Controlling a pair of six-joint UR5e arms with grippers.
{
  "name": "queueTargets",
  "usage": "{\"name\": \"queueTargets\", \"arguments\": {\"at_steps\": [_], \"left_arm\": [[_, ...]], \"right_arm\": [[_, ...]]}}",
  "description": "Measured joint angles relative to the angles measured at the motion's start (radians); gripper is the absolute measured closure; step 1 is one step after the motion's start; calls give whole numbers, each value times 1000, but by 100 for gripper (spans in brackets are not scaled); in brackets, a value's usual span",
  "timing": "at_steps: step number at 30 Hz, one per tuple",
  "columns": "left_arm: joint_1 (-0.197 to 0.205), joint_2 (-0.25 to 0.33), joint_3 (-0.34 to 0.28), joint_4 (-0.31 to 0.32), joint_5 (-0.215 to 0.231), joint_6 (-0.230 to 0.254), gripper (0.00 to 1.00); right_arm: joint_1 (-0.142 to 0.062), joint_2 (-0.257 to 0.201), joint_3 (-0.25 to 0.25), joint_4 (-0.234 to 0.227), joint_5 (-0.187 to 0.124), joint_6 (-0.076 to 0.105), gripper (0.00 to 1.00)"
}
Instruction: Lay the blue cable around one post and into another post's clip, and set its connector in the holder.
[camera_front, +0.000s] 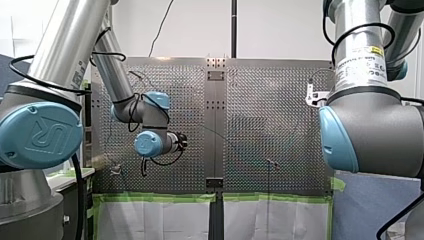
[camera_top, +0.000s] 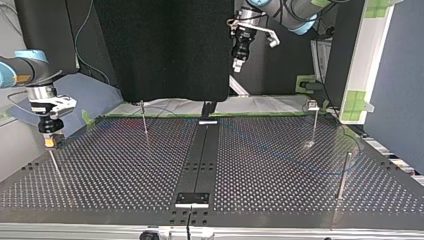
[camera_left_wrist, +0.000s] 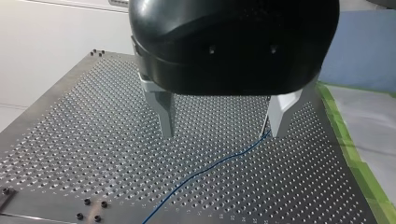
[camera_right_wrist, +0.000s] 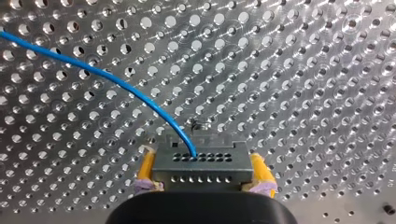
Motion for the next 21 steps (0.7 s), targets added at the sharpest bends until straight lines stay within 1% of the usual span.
{"name": "queueTargets", "arguments": {"at_steps": [10,13,21], "left_arm": [[4,0,0,0,0,0,0],[4,0,0,0,0,0,0],[4,0,0,0,0,0,0]], "right_arm": [[1,13,0,2,0,-12,100],[1,14,0,0,0,-11,100],[-1,15,-9,-7,-3,0,100]]}}
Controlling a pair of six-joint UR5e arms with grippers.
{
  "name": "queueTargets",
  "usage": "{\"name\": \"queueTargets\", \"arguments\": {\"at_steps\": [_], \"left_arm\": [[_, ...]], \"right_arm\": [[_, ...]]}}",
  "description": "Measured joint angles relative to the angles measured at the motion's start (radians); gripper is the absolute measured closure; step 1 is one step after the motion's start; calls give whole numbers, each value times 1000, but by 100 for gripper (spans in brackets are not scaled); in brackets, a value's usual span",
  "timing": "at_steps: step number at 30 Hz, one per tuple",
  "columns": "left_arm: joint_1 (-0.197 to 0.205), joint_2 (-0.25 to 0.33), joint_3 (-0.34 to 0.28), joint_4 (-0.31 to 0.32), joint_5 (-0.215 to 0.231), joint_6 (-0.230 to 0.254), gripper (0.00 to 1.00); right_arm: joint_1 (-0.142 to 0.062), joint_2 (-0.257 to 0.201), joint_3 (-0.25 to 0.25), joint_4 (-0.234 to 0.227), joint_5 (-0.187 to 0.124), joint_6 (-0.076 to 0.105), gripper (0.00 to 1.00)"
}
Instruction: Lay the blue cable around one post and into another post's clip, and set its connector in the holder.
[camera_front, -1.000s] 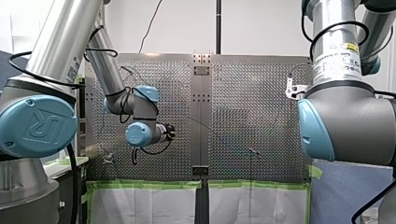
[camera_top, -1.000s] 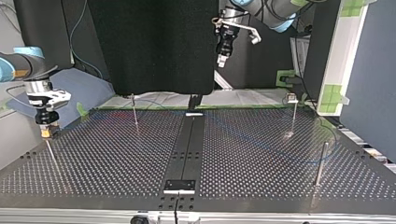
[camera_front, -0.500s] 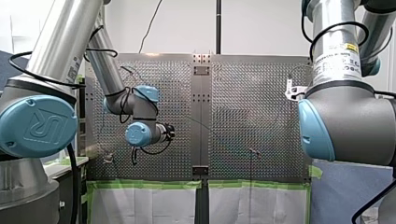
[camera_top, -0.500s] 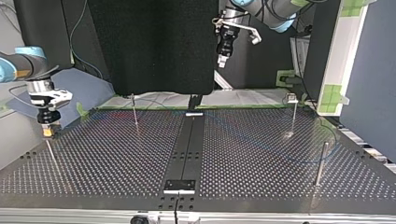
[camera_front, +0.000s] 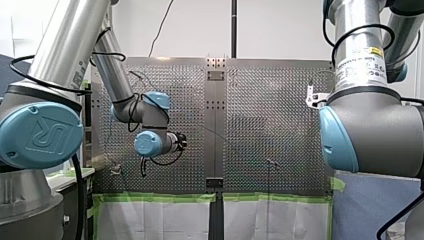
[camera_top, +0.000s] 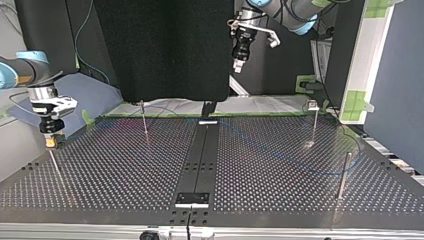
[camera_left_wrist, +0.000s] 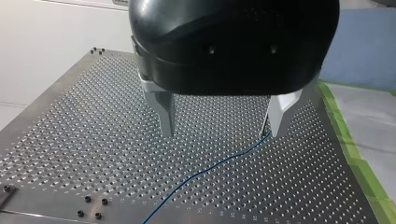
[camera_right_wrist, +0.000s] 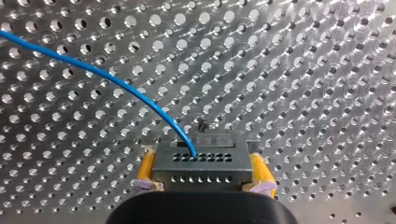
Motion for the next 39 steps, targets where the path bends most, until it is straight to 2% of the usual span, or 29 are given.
{"name": "queueTargets", "arguments": {"at_steps": [21,36,38,39], "left_arm": [[1,0,0,-3,0,0,0],[2,0,0,-3,1,0,0],[2,0,0,-3,1,0,0],[3,0,0,-3,1,0,0]], "right_arm": [[0,1,-18,0,0,11,100],[4,1,-17,-2,-1,11,100],[-6,1,-16,1,17,23,100],[-7,1,-16,2,17,23,100]]}}
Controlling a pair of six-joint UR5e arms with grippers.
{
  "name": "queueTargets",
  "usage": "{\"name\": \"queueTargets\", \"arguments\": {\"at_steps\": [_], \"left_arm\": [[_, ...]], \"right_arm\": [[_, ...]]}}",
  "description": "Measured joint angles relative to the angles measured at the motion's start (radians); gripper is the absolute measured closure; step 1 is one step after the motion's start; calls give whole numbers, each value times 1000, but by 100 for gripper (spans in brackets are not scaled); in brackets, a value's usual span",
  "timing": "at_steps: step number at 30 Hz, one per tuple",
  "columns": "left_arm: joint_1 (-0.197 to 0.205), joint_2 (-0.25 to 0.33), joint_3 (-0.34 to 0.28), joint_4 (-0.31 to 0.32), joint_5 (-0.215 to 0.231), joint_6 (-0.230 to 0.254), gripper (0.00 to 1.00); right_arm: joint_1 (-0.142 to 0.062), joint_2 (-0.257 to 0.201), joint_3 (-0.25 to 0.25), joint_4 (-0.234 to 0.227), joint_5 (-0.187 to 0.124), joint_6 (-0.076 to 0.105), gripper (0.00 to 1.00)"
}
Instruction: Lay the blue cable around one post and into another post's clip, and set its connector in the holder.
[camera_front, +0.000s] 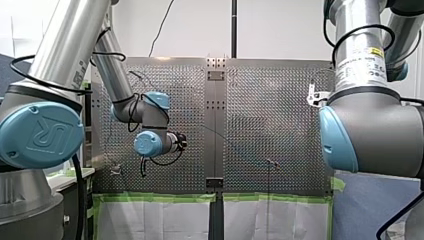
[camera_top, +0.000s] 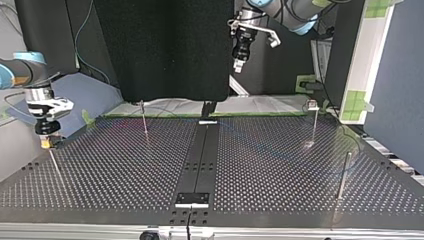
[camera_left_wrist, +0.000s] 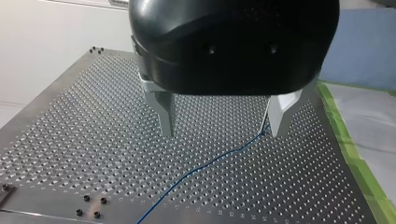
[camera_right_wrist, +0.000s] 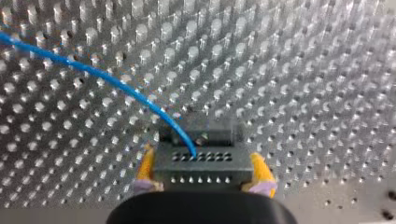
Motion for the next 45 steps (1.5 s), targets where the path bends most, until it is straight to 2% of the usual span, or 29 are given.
{"name": "queueTargets", "arguments": {"at_steps": [2,3,4,5,7,12,20,22,38,45], "left_arm": [[0,0,0,0,0,0,0],[0,0,0,1,0,0,0],[0,0,0,1,1,0,0],[0,0,0,2,1,0,0],[1,0,0,2,1,0,0],[2,0,0,3,2,0,0],[3,0,0,1,0,0,0],[4,0,0,0,-1,0,0],[4,0,1,2,2,0,0],[8,0,14,15,20,1,0]], "right_arm": [[0,0,0,0,0,0,100],[0,0,0,0,0,0,52],[-1,0,0,0,0,0,36],[-1,0,0,0,0,0,36],[-1,0,0,-1,0,0,16],[-1,-1,0,0,0,0,11],[-1,0,0,0,0,0,8],[-1,0,0,0,0,0,0],[-1,0,0,0,0,0,0],[-1,0,0,0,0,0,0]]}}
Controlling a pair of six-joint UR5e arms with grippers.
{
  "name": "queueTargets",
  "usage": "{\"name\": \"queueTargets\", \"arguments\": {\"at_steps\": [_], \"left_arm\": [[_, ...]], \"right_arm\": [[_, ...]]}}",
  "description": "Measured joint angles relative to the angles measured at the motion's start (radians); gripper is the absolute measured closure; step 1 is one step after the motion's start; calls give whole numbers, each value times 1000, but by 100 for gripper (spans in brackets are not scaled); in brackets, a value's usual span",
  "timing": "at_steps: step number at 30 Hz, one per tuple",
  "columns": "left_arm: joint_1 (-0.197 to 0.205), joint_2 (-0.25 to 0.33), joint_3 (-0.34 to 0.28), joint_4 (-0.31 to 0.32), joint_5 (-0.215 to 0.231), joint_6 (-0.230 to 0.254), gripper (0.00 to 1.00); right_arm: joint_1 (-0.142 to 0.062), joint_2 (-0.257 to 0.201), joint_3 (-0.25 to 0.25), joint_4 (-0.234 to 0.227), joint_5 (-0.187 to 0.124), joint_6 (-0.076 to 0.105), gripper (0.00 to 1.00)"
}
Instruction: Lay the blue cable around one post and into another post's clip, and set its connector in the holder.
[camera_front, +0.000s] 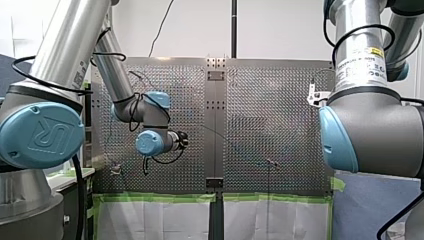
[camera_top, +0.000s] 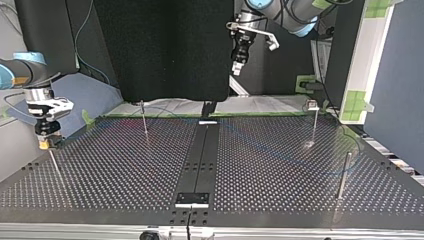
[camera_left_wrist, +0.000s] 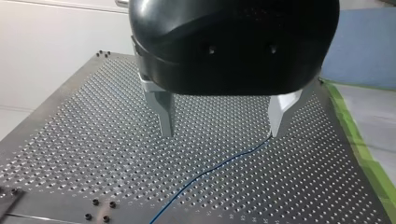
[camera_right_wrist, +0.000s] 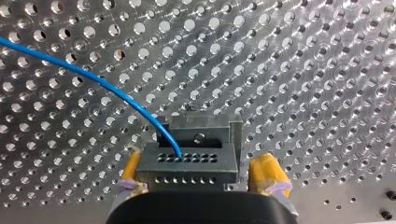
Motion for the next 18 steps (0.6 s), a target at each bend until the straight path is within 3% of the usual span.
{"name": "queueTargets", "arguments": {"at_steps": [18], "left_arm": [[12,0,3,-15,12,25,0]], "right_arm": [[0,0,0,0,0,0,0]]}}
